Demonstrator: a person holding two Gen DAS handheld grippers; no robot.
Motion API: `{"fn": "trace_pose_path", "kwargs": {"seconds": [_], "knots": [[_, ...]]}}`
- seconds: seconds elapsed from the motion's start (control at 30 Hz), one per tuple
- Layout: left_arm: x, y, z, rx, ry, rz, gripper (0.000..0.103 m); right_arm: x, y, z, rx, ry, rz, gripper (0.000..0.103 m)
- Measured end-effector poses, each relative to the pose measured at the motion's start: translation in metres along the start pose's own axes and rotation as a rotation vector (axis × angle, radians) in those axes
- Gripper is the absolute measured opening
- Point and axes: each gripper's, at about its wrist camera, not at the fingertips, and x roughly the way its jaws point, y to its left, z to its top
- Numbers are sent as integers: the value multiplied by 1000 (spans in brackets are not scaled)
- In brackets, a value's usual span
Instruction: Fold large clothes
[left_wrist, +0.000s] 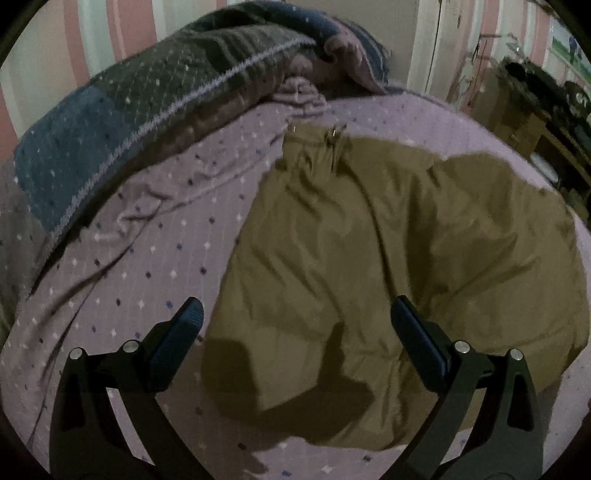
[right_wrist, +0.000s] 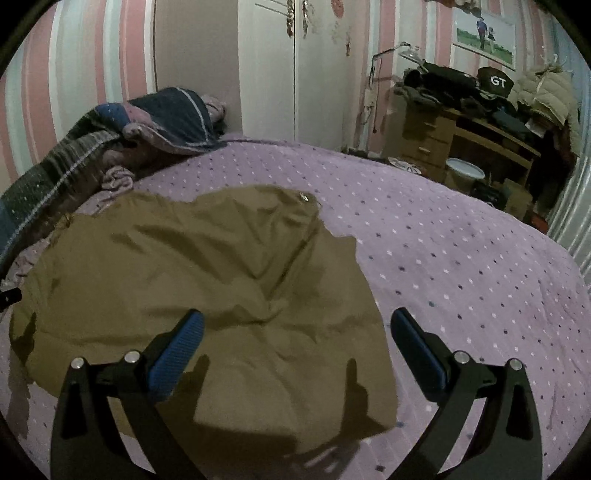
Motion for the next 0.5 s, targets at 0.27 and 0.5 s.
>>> {"fn": "trace_pose_path", "kwargs": {"seconds": [0.27, 0.5], "knots": [[35, 18, -39, -8, 100, 15, 100, 12, -15, -25, 68, 72, -1, 101], [41, 46, -60, -95, 132, -161, 100, 12, -9, -37, 20, 104, 0, 101]]}}
